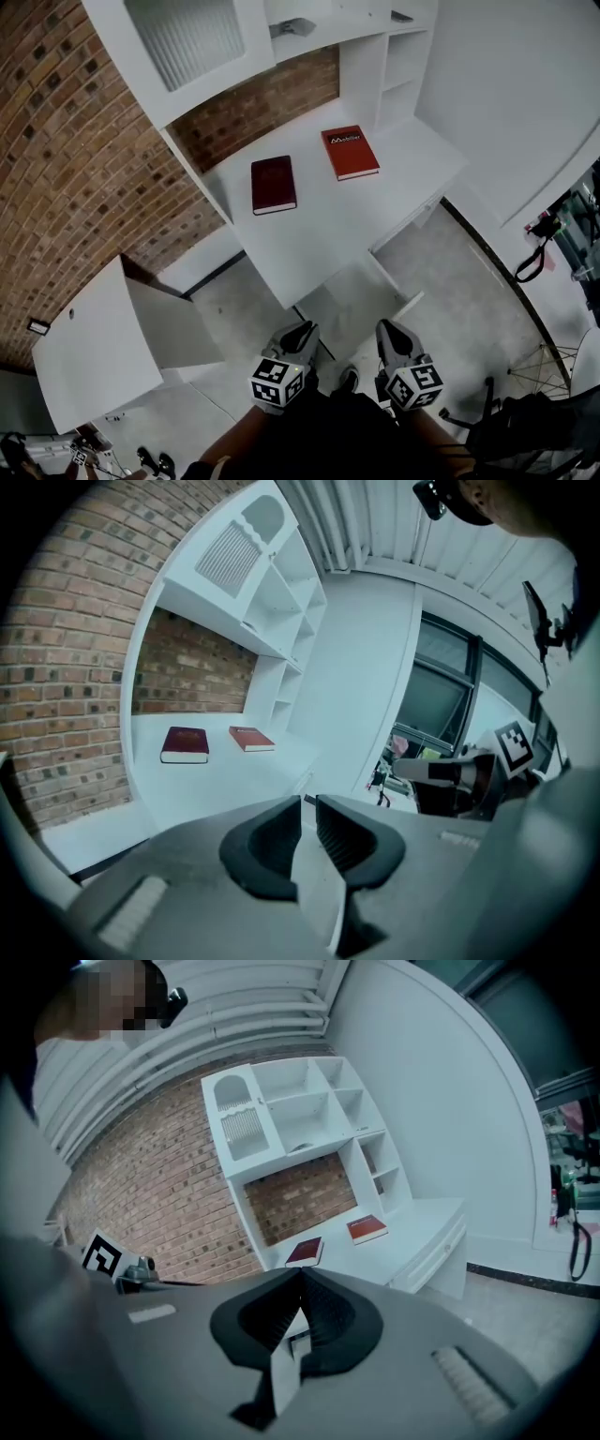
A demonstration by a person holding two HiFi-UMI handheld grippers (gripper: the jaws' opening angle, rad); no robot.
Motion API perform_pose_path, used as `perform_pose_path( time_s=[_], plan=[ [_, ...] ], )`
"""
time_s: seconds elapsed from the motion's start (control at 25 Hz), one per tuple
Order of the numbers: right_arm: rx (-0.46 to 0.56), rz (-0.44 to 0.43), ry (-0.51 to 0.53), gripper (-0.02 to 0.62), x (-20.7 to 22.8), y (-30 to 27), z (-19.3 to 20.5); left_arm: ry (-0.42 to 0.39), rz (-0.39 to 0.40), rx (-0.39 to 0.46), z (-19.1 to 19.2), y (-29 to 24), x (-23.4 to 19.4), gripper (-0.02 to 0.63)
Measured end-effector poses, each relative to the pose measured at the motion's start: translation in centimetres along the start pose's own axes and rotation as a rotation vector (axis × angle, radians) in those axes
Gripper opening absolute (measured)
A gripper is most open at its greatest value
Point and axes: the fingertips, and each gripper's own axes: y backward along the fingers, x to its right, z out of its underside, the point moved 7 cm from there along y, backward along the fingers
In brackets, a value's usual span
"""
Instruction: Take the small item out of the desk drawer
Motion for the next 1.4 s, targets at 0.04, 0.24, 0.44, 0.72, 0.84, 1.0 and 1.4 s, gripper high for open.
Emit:
perform_pose_path(
  time_s=[0.04, 0.24, 0.44, 0.72, 0.84, 1.0, 1.4],
  plan=[
    [0.013, 0.024, -0.001, 0.003, 0.3, -0.3, -0.3, -0.012, 0.019, -0.008, -0.4, -0.8, -0.5, 0.055],
    [0.049, 0.145, -0.027, 0.003, 0.7, -1.7, -1.3, -0.084, 0.108, -0.032, -3.0, -4.6, -3.7, 0.055],
    [0.073, 0.257, -0.054, 0.003, 0.4, -2.7, -1.1, -0.077, 0.212, -0.105, -2.5, -8.4, -5.9, 0.054],
    [0.106, 0.412, -0.112, 0.003, -0.2, -2.8, 0.4, -0.129, 0.387, -0.267, 0.5, -13.8, -5.7, 0.055],
    [0.104, 0.473, -0.151, 0.003, 0.4, -1.5, 1.5, -0.144, 0.422, -0.358, 2.5, -15.6, -5.1, 0.055],
    [0.123, 0.515, -0.175, 0.003, 2.0, -0.2, 1.4, -0.181, 0.427, -0.473, 5.4, -18.4, -4.0, 0.055],
    [0.12, 0.606, -0.259, 0.003, 4.1, 4.1, 3.7, -0.148, 0.314, -0.767, 15.0, -23.6, -4.9, 0.109]
  ],
)
